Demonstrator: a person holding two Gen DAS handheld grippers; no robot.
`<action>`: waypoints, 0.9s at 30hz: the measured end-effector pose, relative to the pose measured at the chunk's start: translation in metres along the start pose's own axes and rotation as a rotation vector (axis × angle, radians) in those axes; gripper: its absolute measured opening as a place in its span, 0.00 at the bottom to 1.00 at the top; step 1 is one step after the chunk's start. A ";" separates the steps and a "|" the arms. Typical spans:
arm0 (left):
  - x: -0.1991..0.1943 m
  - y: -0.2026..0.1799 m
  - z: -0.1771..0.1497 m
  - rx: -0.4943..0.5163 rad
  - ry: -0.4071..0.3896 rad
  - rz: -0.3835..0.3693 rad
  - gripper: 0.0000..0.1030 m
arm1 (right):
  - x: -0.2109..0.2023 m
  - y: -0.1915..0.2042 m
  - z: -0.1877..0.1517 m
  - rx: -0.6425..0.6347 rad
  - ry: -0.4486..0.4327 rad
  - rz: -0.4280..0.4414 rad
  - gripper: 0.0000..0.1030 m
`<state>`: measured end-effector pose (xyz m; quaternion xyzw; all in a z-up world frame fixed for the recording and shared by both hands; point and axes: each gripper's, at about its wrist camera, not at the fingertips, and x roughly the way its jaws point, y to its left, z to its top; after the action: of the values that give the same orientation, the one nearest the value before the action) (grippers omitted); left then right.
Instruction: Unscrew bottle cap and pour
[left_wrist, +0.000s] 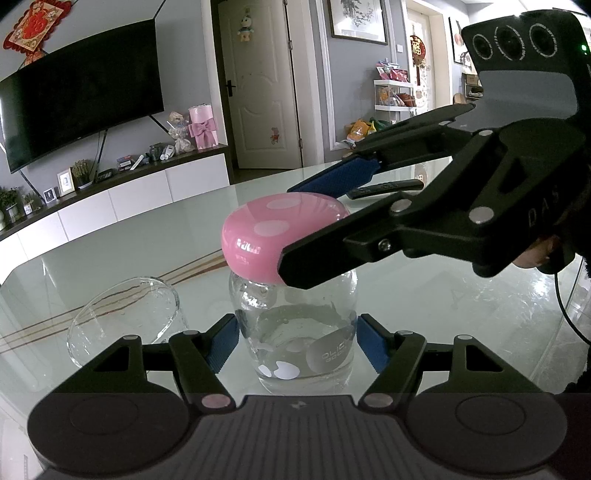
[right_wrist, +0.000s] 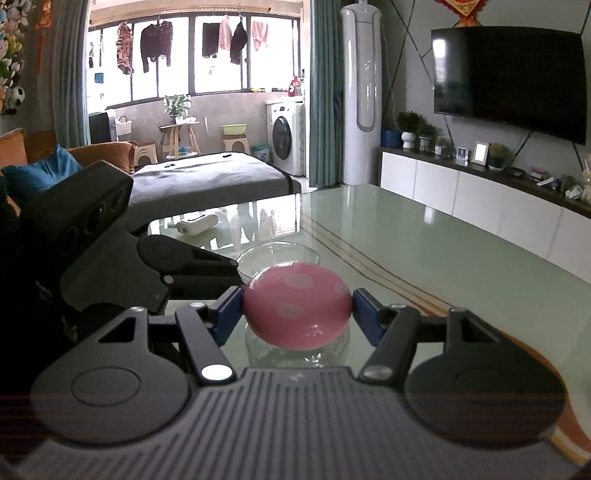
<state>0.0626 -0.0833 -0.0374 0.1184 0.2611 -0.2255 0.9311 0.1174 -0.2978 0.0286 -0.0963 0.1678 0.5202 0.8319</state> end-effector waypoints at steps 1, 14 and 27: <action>0.000 0.000 0.000 -0.001 0.000 0.000 0.71 | 0.000 0.001 0.000 0.001 -0.003 -0.007 0.67; -0.001 -0.001 0.000 -0.001 0.000 0.000 0.71 | -0.027 0.009 0.006 0.157 -0.124 -0.166 0.87; -0.005 0.000 0.000 -0.007 0.001 -0.001 0.71 | 0.007 0.061 0.001 0.153 -0.072 -0.433 0.88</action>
<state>0.0591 -0.0817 -0.0348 0.1151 0.2626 -0.2251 0.9312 0.0656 -0.2650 0.0278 -0.0479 0.1522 0.3183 0.9345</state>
